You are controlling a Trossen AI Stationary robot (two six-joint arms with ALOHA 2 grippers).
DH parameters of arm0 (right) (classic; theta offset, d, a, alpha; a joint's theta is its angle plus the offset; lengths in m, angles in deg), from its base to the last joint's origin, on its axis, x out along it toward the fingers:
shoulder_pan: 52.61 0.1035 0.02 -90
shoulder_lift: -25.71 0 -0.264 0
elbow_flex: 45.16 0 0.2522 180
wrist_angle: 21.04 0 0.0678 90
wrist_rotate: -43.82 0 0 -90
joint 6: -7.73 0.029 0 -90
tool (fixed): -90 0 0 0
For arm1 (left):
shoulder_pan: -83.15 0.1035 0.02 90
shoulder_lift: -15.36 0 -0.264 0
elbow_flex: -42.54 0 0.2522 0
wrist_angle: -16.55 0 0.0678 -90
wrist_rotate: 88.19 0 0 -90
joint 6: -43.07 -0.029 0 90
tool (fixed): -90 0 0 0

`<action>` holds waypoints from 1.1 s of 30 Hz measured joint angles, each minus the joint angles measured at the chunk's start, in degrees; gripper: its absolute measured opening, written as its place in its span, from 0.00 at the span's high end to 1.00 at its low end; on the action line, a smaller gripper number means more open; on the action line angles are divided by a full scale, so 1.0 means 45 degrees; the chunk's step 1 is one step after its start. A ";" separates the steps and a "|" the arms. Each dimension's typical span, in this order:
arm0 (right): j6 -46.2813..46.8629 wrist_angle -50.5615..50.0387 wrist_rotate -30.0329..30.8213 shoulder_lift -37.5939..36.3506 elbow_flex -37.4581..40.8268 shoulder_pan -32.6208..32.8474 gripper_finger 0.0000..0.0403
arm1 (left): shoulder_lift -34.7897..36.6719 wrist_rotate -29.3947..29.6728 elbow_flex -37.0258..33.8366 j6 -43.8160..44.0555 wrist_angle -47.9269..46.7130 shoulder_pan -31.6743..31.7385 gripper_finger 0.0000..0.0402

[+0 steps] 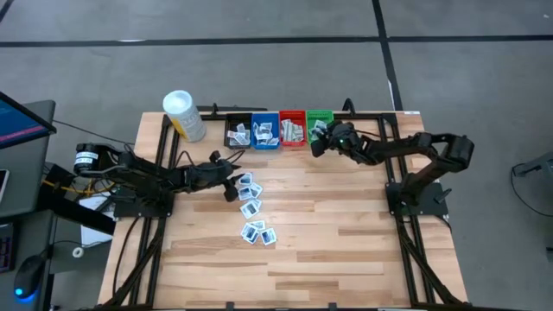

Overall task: Pick & Place First Aid Supplies
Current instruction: Put the blue alcohol pad into the green bin

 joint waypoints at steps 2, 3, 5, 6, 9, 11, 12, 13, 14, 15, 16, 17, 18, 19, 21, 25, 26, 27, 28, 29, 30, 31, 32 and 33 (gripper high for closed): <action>-0.0241 0.0007 0.0000 -0.0316 0.0000 0.0144 0.71 | 0.0000 -0.0240 0.0000 0.0000 -0.0310 0.0004 0.65; -0.0388 0.0003 0.0000 -0.0477 0.0000 0.0255 0.71 | 0.0000 -0.0281 -0.0008 -0.0003 -0.0411 0.0004 0.65; -0.0675 0.0004 -0.0005 -0.0794 0.0000 0.0510 0.71 | 0.0005 -0.0409 -0.0099 -0.0019 -0.0401 0.0004 0.65; -0.0840 0.0005 -0.0012 -0.0964 0.0000 0.0638 0.71 | 0.0005 -0.0454 -0.0179 -0.0029 -0.0406 0.0004 0.65; -0.1260 0.0017 -0.0019 -0.1464 0.0000 0.1012 0.71 | 0.0005 -0.0480 -0.0423 -0.0114 -0.0403 0.0004 0.65; -0.1564 0.0021 -0.0019 -0.1784 0.0000 0.1255 0.71 | 0.0002 -0.0769 -0.0649 -0.0548 -0.0402 0.0011 0.65; -0.1697 0.0017 -0.0019 -0.1948 0.0000 0.1382 0.71 | 0.0003 -0.0992 -0.0757 -0.0835 -0.0414 0.0007 0.65; -0.1874 0.0020 -0.0019 -0.2089 0.0000 0.1513 0.71 | 0.0001 -0.1345 -0.0863 -0.1193 -0.0403 0.0004 0.65; -0.2000 0.0027 -0.0019 -0.2218 -0.0004 0.1642 0.71 | 0.0000 -0.1838 -0.0957 -0.1646 -0.0391 0.0004 0.65; -0.2140 0.0022 -0.0033 -0.2322 -0.0005 0.1766 0.71 | 0.0004 -0.2307 -0.1036 -0.2110 -0.0392 0.0004 0.65; -0.2262 0.0015 -0.0036 -0.2425 -0.0005 0.1868 0.71 | 0.0000 -0.2752 -0.1098 -0.2609 -0.0395 -0.0013 0.65; -0.2351 0.0024 -0.0039 -0.2517 -0.0005 0.1968 0.71 | 0.0000 -0.3013 -0.1117 -0.3080 -0.0394 -0.0034 0.65; -0.2470 0.0027 -0.0039 -0.2597 -0.0005 0.2045 0.71 | 0.0000 -0.3107 -0.1122 -0.3554 -0.0339 -0.0085 0.65; -0.2591 0.0027 -0.0039 -0.2660 -0.0005 0.2126 0.71 | 0.0000 -0.3121 -0.1122 -0.4015 -0.0288 -0.0117 0.65; -0.2670 0.0012 -0.0039 -0.2791 -0.0005 0.2229 0.71 | 0.0000 -0.2978 -0.1122 -0.4859 -0.0274 -0.0131 0.65; -0.2672 0.0010 -0.0039 -0.2967 -0.0005 0.2254 0.71 | 0.0000 -0.2268 -0.1122 -0.6080 -0.0260 -0.0122 0.65; -0.2671 0.0022 -0.0039 -0.2973 -0.0005 0.2257 0.71 | 0.0000 -0.2245 -0.1122 -0.6337 -0.0253 -0.0122 0.65; -0.2670 0.0009 -0.0039 -0.2973 -0.0005 0.2252 0.71 | 0.0000 -0.2255 -0.1122 -0.6503 -0.0255 -0.0123 0.65; -0.2674 -0.0002 -0.0039 -0.2973 -0.0005 0.2252 0.71 | 0.0000 -0.2259 -0.1122 -0.6714 -0.0255 -0.0127 0.65; -0.2671 0.0004 -0.0039 -0.2973 -0.0005 0.2252 0.71 | 0.0000 -0.2293 -0.1122 -0.6855 -0.0255 -0.0123 0.65; -0.2674 0.0015 -0.0039 -0.2958 -0.0005 0.2252 0.71 | 0.0000 -0.2340 -0.1122 -0.7010 -0.0255 -0.0122 0.65; -0.2674 0.0008 -0.0039 -0.2949 -0.0005 0.2252 0.71 | 0.0000 -0.2431 -0.1122 -0.7088 -0.0255 -0.0110 0.65; -0.2672 -0.0016 -0.0039 -0.2939 -0.0005 0.2252 0.71 | 0.0000 -0.2486 -0.1117 -0.7149 -0.0255 -0.0073 0.65; -0.2675 -0.0013 -0.0039 -0.2939 -0.0005 0.2252 0.71 | 0.0000 -0.2548 -0.1117 -0.7226 -0.0255 -0.0029 0.65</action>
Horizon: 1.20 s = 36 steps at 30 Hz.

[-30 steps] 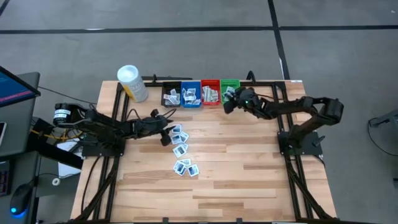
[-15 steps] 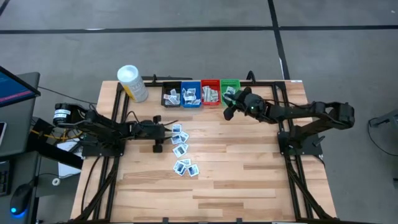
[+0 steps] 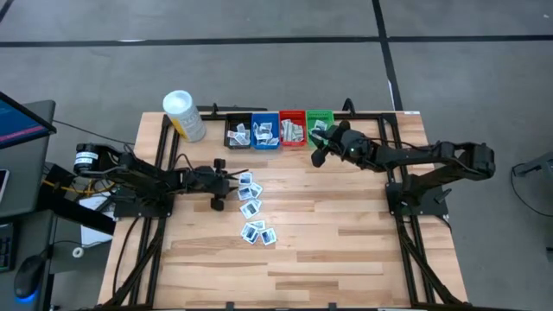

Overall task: Pick & Place First Aid Supplies
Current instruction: Put the blue alcohol pad into the green bin

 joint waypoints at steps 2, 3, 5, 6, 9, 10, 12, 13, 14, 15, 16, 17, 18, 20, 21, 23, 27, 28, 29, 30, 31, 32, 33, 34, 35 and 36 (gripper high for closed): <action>0.0000 0.0008 0.0000 0.0000 0.0000 0.0000 0.71 | 0.0000 -0.0038 0.0005 -0.0220 0.0000 0.0126 0.65; 0.0000 0.0006 0.0000 0.0000 0.0000 -0.0003 0.71 | 0.0000 -0.0043 0.0005 -0.0251 0.0000 0.0209 0.65; 0.0002 0.0006 0.0000 0.0000 0.0000 -0.0007 0.71 | 0.0000 -0.0174 0.0005 -0.0269 0.0000 0.0396 0.65; 0.0000 0.0006 0.0000 0.0000 0.0000 -0.0010 0.71 | 0.0000 -0.0358 0.0005 -0.0269 0.0005 0.0505 0.65; 0.0000 0.0006 0.0000 0.0000 0.0000 -0.0010 0.71 | 0.0000 -0.0896 0.0032 -0.0269 0.0001 0.0759 0.65; 0.0000 0.0006 0.0000 0.0000 0.0000 -0.0010 0.71 | 0.0000 -0.0951 0.0065 -0.0271 0.0001 0.0804 0.65; -0.0089 0.0006 0.0000 0.0000 0.0000 -0.0010 0.71 | 0.0000 -0.1051 0.0172 -0.0269 0.0002 0.0892 0.65; -0.0174 0.0006 0.0000 0.0000 0.0000 -0.0010 0.71 | -0.0001 -0.1144 0.0232 -0.0269 0.0006 0.0907 0.65; -0.0209 0.0006 0.0000 0.0000 0.0000 -0.0010 0.71 | -0.0037 -0.1211 0.0288 -0.0269 0.0021 0.0900 0.65; -0.0228 0.0010 0.0000 0.0000 0.0000 -0.0010 0.71 | -0.0161 -0.1283 0.0375 -0.0269 0.0034 0.0894 0.65; -0.0228 0.0006 0.0000 0.0000 0.0000 -0.0010 0.71 | -0.0307 -0.1287 0.0445 -0.0269 0.0034 0.0892 0.65; -0.0228 0.0011 0.0000 0.0000 0.0000 -0.0010 0.71 | -0.0557 -0.1286 0.0509 -0.0269 0.0058 0.0892 0.65; -0.0228 0.0010 0.0000 0.0000 0.0000 -0.0010 0.71 | -0.0893 -0.1280 0.0594 -0.0269 0.0045 0.0892 0.65; -0.0228 0.0011 0.0000 0.0000 0.0000 -0.0010 0.71 | -0.1655 -0.1264 0.0765 -0.0253 0.0175 0.0895 0.65; -0.0238 0.0010 0.0000 0.0000 0.0000 -0.0010 0.71 | -0.2040 -0.1199 0.0934 -0.0258 0.0285 0.0892 0.65; -0.0301 0.0011 0.0000 0.0000 0.0000 -0.0010 0.71 | -0.2785 -0.0891 0.1126 -0.0220 0.0684 0.0878 0.65; -0.0321 0.0011 0.0000 0.0005 0.0000 -0.0010 0.71 | -0.3331 -0.0695 0.1225 -0.0041 0.1098 0.0903 0.65; -0.0321 0.0011 0.0000 0.0005 0.0000 -0.0010 0.71 | -0.3337 -0.0691 0.1220 0.0068 0.1094 0.0927 0.65; -0.0321 0.0011 0.0000 0.0005 0.0000 -0.0010 0.71 | -0.3315 -0.0667 0.1197 0.0233 0.1072 0.0947 0.65; -0.0325 0.0011 0.0000 0.0005 0.0000 -0.0010 0.71 | -0.3303 -0.0644 0.1179 0.0390 0.1045 0.0970 0.65; -0.0321 0.0011 0.0000 0.0005 0.0000 -0.0010 0.71 | -0.3303 -0.0622 0.1156 0.0507 0.1054 0.1008 0.65; -0.0325 0.0006 0.0000 0.0005 0.0000 -0.0010 0.71 | -0.3307 -0.0590 0.1129 0.0560 0.1068 0.1014 0.65; -0.0325 0.0006 0.0000 0.0005 0.0000 -0.0010 0.71 | -0.3308 -0.0566 0.1087 0.0617 0.1108 0.1014 0.65; -0.0325 0.0006 0.0000 0.0005 0.0000 -0.0010 0.71 | -0.3311 -0.0549 0.1052 0.0787 0.1142 0.1014 0.65; -0.0325 0.0004 0.0000 0.0005 0.0000 -0.0010 0.71 | -0.3315 -0.0497 0.1019 0.1063 0.1171 0.1014 0.65; -0.0325 0.0001 0.0000 0.0005 0.0000 -0.0010 0.71 | -0.3327 -0.0453 0.0982 0.1340 0.1216 0.1014 0.65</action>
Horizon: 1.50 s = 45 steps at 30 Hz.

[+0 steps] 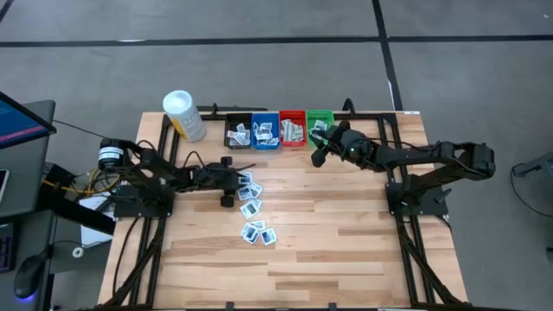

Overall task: Pick & Place First Aid Supplies
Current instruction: Put the blue alcohol pad into the green bin

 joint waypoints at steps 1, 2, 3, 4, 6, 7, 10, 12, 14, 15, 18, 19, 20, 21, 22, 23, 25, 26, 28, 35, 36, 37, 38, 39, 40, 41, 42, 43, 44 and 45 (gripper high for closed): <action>0.0000 -0.0005 0.0000 0.0000 0.0000 0.0000 0.71 | -0.0005 0.0029 -0.0036 0.0295 0.0034 0.0000 0.65; 0.0000 -0.0005 0.0000 0.0000 0.0000 0.0000 0.71 | -0.0005 0.0072 -0.0079 0.0524 0.0057 0.0005 0.65; 0.0000 -0.0009 0.0000 0.0000 0.0000 0.0000 0.71 | -0.0005 0.0093 -0.0141 0.0634 0.0129 0.0010 0.65; 0.0000 -0.0008 0.0000 0.0000 0.0000 0.0000 0.71 | -0.0005 0.0119 -0.0173 0.0825 0.0140 0.0015 0.65; 0.0000 -0.0010 0.0000 0.0000 0.0000 0.0000 0.71 | -0.0005 0.0121 -0.0198 0.1247 0.0149 0.0067 0.66; 0.0000 -0.0010 0.0000 0.0000 0.0000 0.0000 0.71 | -0.0005 -0.0011 -0.0205 0.1497 0.0149 0.0125 0.66; 0.0000 -0.0005 0.0000 0.0000 0.0000 0.0000 0.71 | -0.0010 -0.0748 -0.0219 0.2241 0.0135 0.0492 0.69; 0.0000 -0.0005 0.0000 0.0000 0.0000 0.0000 0.71 | -0.0072 -0.1092 -0.0224 0.2610 0.0144 0.0716 0.73; 0.0000 0.0001 0.0000 0.0000 0.0000 0.0000 0.71 | -0.0196 -0.1498 -0.0224 0.2729 0.0238 0.0926 0.77; 0.0000 0.0010 0.0000 0.0000 0.0000 0.0000 0.71 | -0.0269 -0.1682 -0.0232 0.2741 0.0319 0.1000 0.79; 0.0005 0.0024 0.0000 0.0000 0.0000 0.0000 0.71 | -0.0296 -0.2076 -0.0234 0.2738 0.0344 0.1083 0.86; 0.0005 0.0024 0.0000 0.0000 0.0000 0.0000 0.71 | -0.0290 -0.2129 -0.0234 0.2732 0.0339 0.1083 0.89; 0.0005 0.0024 0.0000 0.0000 0.0000 0.0000 0.71 | -0.0272 -0.2158 -0.0234 0.2728 0.0324 0.1083 0.92; 0.0005 0.0028 -0.0005 0.0000 0.0000 0.0000 0.71 | -0.0272 -0.2183 -0.0234 0.2719 0.0325 0.1078 0.95; 0.0005 0.0033 -0.0025 0.0000 0.0000 0.0000 0.71 | -0.0272 -0.2191 -0.0238 0.2727 0.0351 0.1078 0.97; 0.0005 0.0044 -0.0096 0.0003 0.0000 0.0000 0.71 | -0.0272 -0.2169 -0.0247 0.2776 0.0421 0.1062 0.98; 0.0005 0.0142 -0.0342 0.0005 0.0000 0.0000 0.71 | -0.0300 -0.1993 -0.0288 0.2785 0.0656 0.0926 0.99; 0.0005 0.0197 -0.0384 0.0005 0.0000 0.0009 0.71 | -0.0310 -0.1875 -0.0315 0.2785 0.0824 0.0831 0.99; 0.0010 0.0329 -0.0573 0.0005 0.0000 0.0029 0.71 | -0.0182 -0.1559 -0.0304 0.2766 0.1017 0.0629 0.99; 0.0007 0.0675 -0.1244 0.0005 0.0005 0.0209 0.71 | 0.1160 -0.0514 -0.0292 0.2477 0.0820 0.0403 0.99; 0.0005 0.0794 -0.1395 0.0005 0.0005 0.0257 0.71 | 0.1365 -0.0530 -0.0281 0.2477 0.0906 0.0402 0.99; 0.0009 0.0926 -0.1559 0.0005 0.0005 0.0288 0.71 | 0.1608 -0.0538 -0.0273 0.2481 0.0888 0.0398 0.99; 0.0005 0.1095 -0.1746 0.0005 0.0005 0.0350 0.71 | 0.1833 -0.0551 -0.0273 0.2481 0.0901 0.0403 0.99; -0.0003 0.1251 -0.1998 0.0005 0.0005 0.0407 0.71 | 0.2080 -0.0595 -0.0273 0.2481 0.0934 0.0400 0.99; -0.0095 0.1422 -0.2255 0.0005 0.0005 0.0483 0.71 | 0.2344 -0.0650 -0.0273 0.2486 0.0950 0.0391 0.99; -0.0224 0.1539 -0.2498 0.0005 0.0005 0.0567 0.71 | 0.2597 -0.0784 -0.0268 0.2497 0.0992 0.0380 0.99; -0.0355 0.1652 -0.2686 0.0005 0.0005 0.0669 0.71 | 0.2853 -0.0987 -0.0268 0.2507 0.1005 0.0379 0.99; -0.0551 0.1767 -0.2734 0.0010 0.0005 0.0804 0.71 | 0.3084 -0.1282 -0.0252 0.2564 0.1050 0.0379 0.99; -0.0784 0.1877 -0.2762 0.0010 0.0005 0.0941 0.71 | 0.3314 -0.1657 -0.0248 0.2670 0.1031 0.0379 0.99; -0.1118 0.1955 -0.2769 0.0010 0.0005 0.1084 0.71 | 0.3532 -0.2093 -0.0239 0.2832 0.1047 0.0379 0.99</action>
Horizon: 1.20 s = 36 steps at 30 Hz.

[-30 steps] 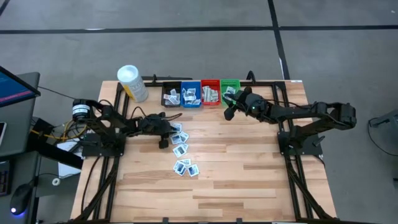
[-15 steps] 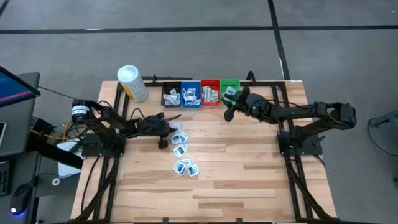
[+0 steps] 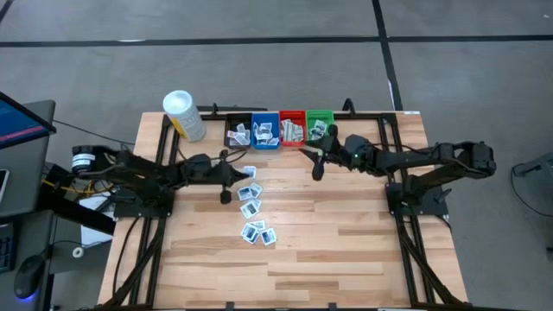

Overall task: Pick & Place First Aid Supplies
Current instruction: Put the blue alcohol pad into the green bin

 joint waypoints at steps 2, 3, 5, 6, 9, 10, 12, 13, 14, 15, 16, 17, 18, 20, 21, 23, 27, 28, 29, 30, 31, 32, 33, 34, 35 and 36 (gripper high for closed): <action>-0.0766 0.0055 0.0000 0.0003 0.0000 0.0304 0.71 | 0.0343 -0.1048 0.0071 0.0367 0.0008 -0.0010 0.99; -0.1144 0.0068 -0.0007 0.0005 0.0000 0.0489 0.71 | 0.0460 -0.1703 0.0134 0.0620 0.0020 -0.0010 0.99; -0.1932 0.0096 -0.0235 0.0005 0.0000 0.0834 0.71 | 0.0572 -0.3093 0.0322 0.1098 0.0059 -0.0010 0.98; -0.2309 0.0124 -0.0300 0.0010 0.0000 0.1021 0.71 | 0.0568 -0.3794 0.0460 0.1369 0.0059 -0.0010 0.98; -0.3361 0.0257 -0.0345 0.0010 0.0000 0.1558 0.71 | 0.0426 -0.5429 0.0861 0.1995 0.0053 -0.0024 0.98; -0.3713 0.0275 -0.0350 0.0010 0.0000 0.1739 0.71 | 0.0382 -0.5802 0.0984 0.2104 0.0054 -0.0024 0.98; -0.4452 0.0332 -0.0395 0.0010 0.0000 0.2072 0.71 | 0.0354 -0.6070 0.1237 0.2341 0.0055 -0.0057 0.98; -0.4810 0.0362 -0.0497 0.0010 0.0000 0.2231 0.71 | 0.0354 -0.6080 0.1353 0.2378 0.0064 -0.0091 0.98; -0.5176 0.0367 -0.0620 0.0010 0.0000 0.2377 0.71 | 0.0354 -0.6080 0.1451 0.2388 0.0059 -0.0135 0.98; -0.5490 0.0367 -0.0705 0.0010 0.0000 0.2515 0.71 | 0.0354 -0.6085 0.1556 0.2387 0.0055 -0.0195 0.98; -0.5800 0.0388 -0.0841 0.0010 0.0000 0.2638 0.71 | 0.0354 -0.6096 0.1672 0.2388 0.0054 -0.0258 0.98; -0.6055 0.0458 -0.0918 0.0010 0.0000 0.2752 0.71 | 0.0354 -0.6113 0.1785 0.2391 0.0062 -0.0348 0.98; -0.6268 0.0532 -0.0921 0.0010 0.0000 0.2856 0.71 | 0.0354 -0.6117 0.1898 0.2393 0.0064 -0.0442 0.98; -0.6497 0.0629 -0.0932 0.0010 0.0000 0.3014 0.71 | 0.0354 -0.6119 0.2096 0.2407 0.0062 -0.0634 0.98; -0.6535 0.0692 -0.0930 0.0010 0.0000 0.3052 0.71 | 0.0354 -0.6124 0.2215 0.2437 0.0060 -0.0732 0.98; -0.6551 0.0804 -0.0928 0.0010 -0.0009 0.3099 0.71 | 0.0354 -0.6128 0.2443 0.2494 0.0064 -0.0878 0.98; -0.6547 0.0746 -0.1305 0.0010 -0.0181 0.3074 0.71 | 0.0354 -0.6134 0.2843 0.2670 0.0061 -0.0952 0.98; -0.6547 0.0750 -0.1517 0.0010 -0.0237 0.3074 0.71 | 0.0354 -0.6134 0.2934 0.2672 0.0064 -0.0952 0.98; -0.6547 0.0751 -0.1671 0.0010 -0.0295 0.3080 0.71 | 0.0354 -0.6129 0.3028 0.2699 0.0059 -0.0952 0.98; -0.6542 0.0750 -0.1855 0.0010 -0.0339 0.3084 0.71 | 0.0354 -0.6119 0.3122 0.2714 0.0060 -0.0952 0.98; -0.6539 0.0746 -0.1966 0.0010 -0.0369 0.3098 0.71 | 0.0354 -0.6114 0.3229 0.2718 0.0060 -0.0952 0.98; -0.6542 0.0746 -0.2062 0.0010 -0.0393 0.3103 0.71 | 0.0354 -0.6119 0.3330 0.2718 0.0064 -0.0952 0.98; -0.6542 0.0746 -0.2181 0.0010 -0.0407 0.3126 0.71 | 0.0350 -0.6115 0.3435 0.2722 0.0060 -0.0952 0.98; -0.6542 0.0745 -0.2237 0.0010 -0.0417 0.3157 0.71 | 0.0263 -0.6126 0.3557 0.2718 0.0085 -0.0952 0.98; -0.6547 0.0746 -0.2239 0.0010 -0.0431 0.3175 0.71 | 0.0128 -0.6116 0.3710 0.2726 0.0088 -0.0972 0.98; -0.6547 0.0753 -0.2242 0.0010 -0.0432 0.3181 0.71 | -0.0064 -0.6116 0.3847 0.2760 0.0078 -0.0981 0.98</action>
